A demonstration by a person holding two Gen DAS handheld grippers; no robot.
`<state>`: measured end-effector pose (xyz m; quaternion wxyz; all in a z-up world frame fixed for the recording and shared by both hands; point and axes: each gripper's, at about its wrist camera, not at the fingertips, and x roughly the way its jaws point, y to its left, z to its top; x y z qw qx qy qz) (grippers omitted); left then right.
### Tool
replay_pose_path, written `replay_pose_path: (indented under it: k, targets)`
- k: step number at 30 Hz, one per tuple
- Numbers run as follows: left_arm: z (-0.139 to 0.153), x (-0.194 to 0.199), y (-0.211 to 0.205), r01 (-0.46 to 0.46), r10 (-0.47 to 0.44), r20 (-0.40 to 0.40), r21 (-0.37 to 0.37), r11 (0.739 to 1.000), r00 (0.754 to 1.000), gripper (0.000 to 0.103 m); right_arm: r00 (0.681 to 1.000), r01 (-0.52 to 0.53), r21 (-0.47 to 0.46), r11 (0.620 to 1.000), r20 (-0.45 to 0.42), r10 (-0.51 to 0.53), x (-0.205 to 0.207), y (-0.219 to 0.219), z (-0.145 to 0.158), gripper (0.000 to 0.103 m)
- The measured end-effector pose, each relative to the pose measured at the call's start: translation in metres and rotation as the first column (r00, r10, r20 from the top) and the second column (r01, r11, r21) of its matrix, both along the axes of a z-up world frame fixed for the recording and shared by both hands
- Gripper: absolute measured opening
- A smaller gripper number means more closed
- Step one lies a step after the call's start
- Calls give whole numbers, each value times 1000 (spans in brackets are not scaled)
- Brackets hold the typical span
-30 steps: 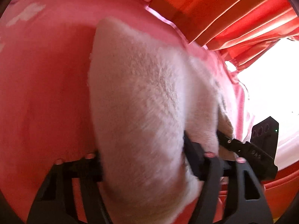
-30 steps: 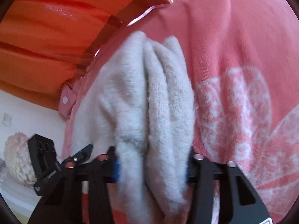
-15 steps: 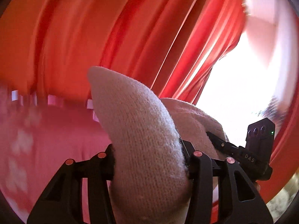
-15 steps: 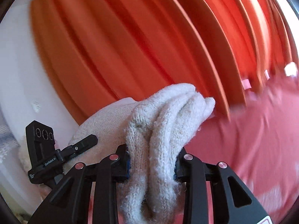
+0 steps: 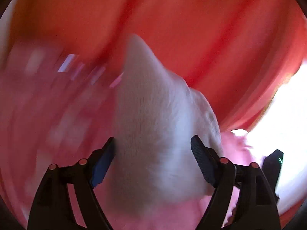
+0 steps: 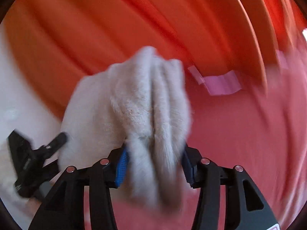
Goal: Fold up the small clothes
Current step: 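Lift the sweater with both grippers and fold it over onto itself, release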
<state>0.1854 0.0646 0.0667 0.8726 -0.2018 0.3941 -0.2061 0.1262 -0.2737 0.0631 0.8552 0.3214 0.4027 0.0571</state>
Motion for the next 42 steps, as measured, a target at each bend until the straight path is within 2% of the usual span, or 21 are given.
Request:
replay_pose_path:
  k: [2, 5, 7, 8, 11, 14, 15, 16, 17, 20, 23, 25, 27, 29, 30, 32, 34, 37, 39, 41, 42]
  targets:
    - [-38, 2, 9, -26, 23, -68, -43, 999, 997, 71, 1000, 8, 46, 999, -25, -7, -2, 2, -34, 43]
    - [-62, 5, 12, -68, 62, -70, -82, 994, 996, 77, 1000, 4, 66, 998, -31, -2, 14, -1, -33, 45]
    - [-52, 17, 15, -74, 70, -56, -73, 995, 996, 82, 1000, -6, 54, 999, 6, 5, 26, -3, -25, 73]
    - [-49, 21, 16, -66, 63, -40, -77, 995, 997, 86, 1000, -3, 61, 998, 15, 2, 35, -6, -26, 79]
    - [-60, 43, 12, -64, 61, -55, -55, 996, 997, 91, 997, -9, 114, 993, -69, 17, 60, -2, -50, 80]
    - [-89, 48, 21, -67, 54, -160, -78, 995, 986, 88, 990, -32, 192, 981, -126, 57, 71, 8, -76, 82]
    - [-96, 52, 23, -67, 45, -180, -118, 991, 983, 86, 992, -32, 177, 984, -114, 53, 73, 10, -76, 81]
    - [-97, 54, 23, -67, 42, -181, -135, 989, 983, 80, 992, -46, 162, 986, -107, 64, 77, 13, -74, 73]
    - [-96, 55, 23, -68, 44, -173, -135, 989, 984, 74, 992, -64, 157, 986, -98, 80, 82, 16, -72, 55]
    - [-77, 53, 19, -54, 44, -90, -109, 993, 995, 54, 997, -67, 65, 996, -31, 69, 84, 26, -49, 36]
    - [-51, 45, 19, -37, 41, 35, -105, 994, 999, 51, 990, -71, -59, 996, 117, 77, 73, 38, -4, 33]
    - [-41, 43, 19, -26, 35, 91, -93, 995, 995, 51, 984, -63, -100, 993, 162, 79, 70, 40, 5, 33]
    - [-51, 48, 17, -18, 22, 73, -59, 998, 997, 51, 991, -73, -135, 988, 99, 87, 80, 41, -16, 33]
    - [-73, 56, 9, -16, 16, 20, 28, 999, 1000, 52, 995, -101, -171, 980, -44, 95, 94, 45, -56, 38]
    - [-84, 56, 5, -20, 21, -4, 69, 997, 1000, 52, 996, -87, -148, 985, -21, 85, 92, 41, -58, 38]
    - [-75, 52, 4, -24, 23, 12, 82, 996, 1000, 52, 996, -86, -149, 985, -36, 81, 90, 38, -43, 40]
    - [-62, 45, 5, -25, 21, 40, 103, 994, 999, 53, 999, -45, -199, 979, 5, 47, 79, 35, -23, 42]
    - [-53, 35, 11, -79, 69, 69, 162, 984, 995, 52, 992, 74, -280, 957, 123, -41, 47, 38, 7, 42]
    - [-42, 27, 14, -93, 77, 100, 167, 981, 992, 52, 986, 71, -334, 940, 168, -15, 37, 47, 19, 42]
    - [-37, 20, 10, -90, 65, 129, 200, 976, 989, 52, 987, 18, -392, 920, 153, 46, 35, 59, 19, 42]
    - [-41, 20, 3, -76, 46, 122, 260, 963, 991, 52, 994, -27, -437, 899, 87, 73, 41, 66, 7, 42]
